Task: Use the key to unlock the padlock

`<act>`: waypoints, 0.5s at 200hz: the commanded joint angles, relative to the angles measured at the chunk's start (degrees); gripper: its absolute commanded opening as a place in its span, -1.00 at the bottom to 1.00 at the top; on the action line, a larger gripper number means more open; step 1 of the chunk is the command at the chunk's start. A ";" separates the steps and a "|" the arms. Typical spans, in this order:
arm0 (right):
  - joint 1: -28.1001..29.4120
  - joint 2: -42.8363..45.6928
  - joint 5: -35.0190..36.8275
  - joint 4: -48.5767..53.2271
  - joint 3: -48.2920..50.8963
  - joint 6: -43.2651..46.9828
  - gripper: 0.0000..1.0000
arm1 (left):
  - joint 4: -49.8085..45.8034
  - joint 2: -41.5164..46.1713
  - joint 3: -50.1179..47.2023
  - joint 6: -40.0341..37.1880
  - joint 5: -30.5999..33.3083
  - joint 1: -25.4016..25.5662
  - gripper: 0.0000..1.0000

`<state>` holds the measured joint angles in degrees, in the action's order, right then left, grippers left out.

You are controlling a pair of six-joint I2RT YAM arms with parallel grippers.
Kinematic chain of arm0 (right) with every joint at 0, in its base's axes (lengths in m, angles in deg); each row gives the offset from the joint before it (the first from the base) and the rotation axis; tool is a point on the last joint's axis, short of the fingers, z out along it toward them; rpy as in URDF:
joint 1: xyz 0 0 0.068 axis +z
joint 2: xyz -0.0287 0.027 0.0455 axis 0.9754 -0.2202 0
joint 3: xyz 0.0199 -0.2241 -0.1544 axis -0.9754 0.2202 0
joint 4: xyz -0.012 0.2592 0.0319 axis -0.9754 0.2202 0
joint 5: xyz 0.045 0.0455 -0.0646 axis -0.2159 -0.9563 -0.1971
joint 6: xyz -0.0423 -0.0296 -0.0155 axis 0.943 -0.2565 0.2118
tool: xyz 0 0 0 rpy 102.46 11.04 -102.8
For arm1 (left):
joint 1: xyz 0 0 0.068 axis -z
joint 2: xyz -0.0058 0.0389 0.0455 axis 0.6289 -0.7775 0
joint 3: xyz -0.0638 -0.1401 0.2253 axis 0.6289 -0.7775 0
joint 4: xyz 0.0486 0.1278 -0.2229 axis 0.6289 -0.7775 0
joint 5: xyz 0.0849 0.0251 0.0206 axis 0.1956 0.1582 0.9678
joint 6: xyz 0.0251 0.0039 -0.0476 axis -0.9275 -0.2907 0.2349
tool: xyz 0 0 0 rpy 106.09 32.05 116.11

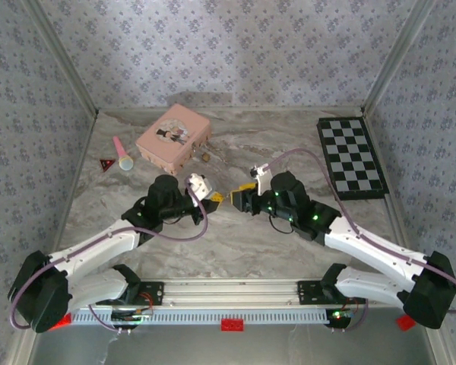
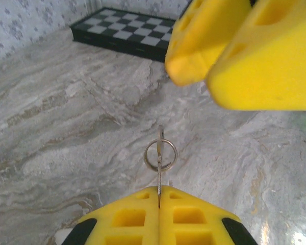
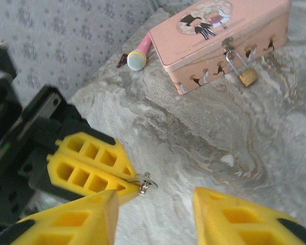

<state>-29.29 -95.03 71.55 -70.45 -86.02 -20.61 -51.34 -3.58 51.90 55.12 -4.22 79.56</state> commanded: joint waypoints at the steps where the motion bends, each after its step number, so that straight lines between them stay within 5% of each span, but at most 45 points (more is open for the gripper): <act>1: -2.19 3.39 -4.82 4.45 1.48 15.53 -0.07 | -10.38 -2.21 5.68 -3.40 -1.43 -0.14 -1.00; 30: -7.43 8.24 -13.87 -0.15 8.52 23.06 -0.07 | -16.57 -4.80 8.97 -5.92 -4.59 -0.15 -1.00; 65: -12.80 9.33 -32.95 -15.08 17.40 18.94 -0.08 | -23.47 -7.10 12.52 -9.47 -9.54 0.28 -1.00; 100: -13.09 5.04 -37.54 -18.44 17.92 16.34 -0.11 | -29.89 -11.81 16.96 -11.22 -8.68 2.83 -1.00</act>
<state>-42.16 -88.08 42.41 -82.01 -67.59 -2.91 -74.00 -13.00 64.82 47.03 -10.99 80.70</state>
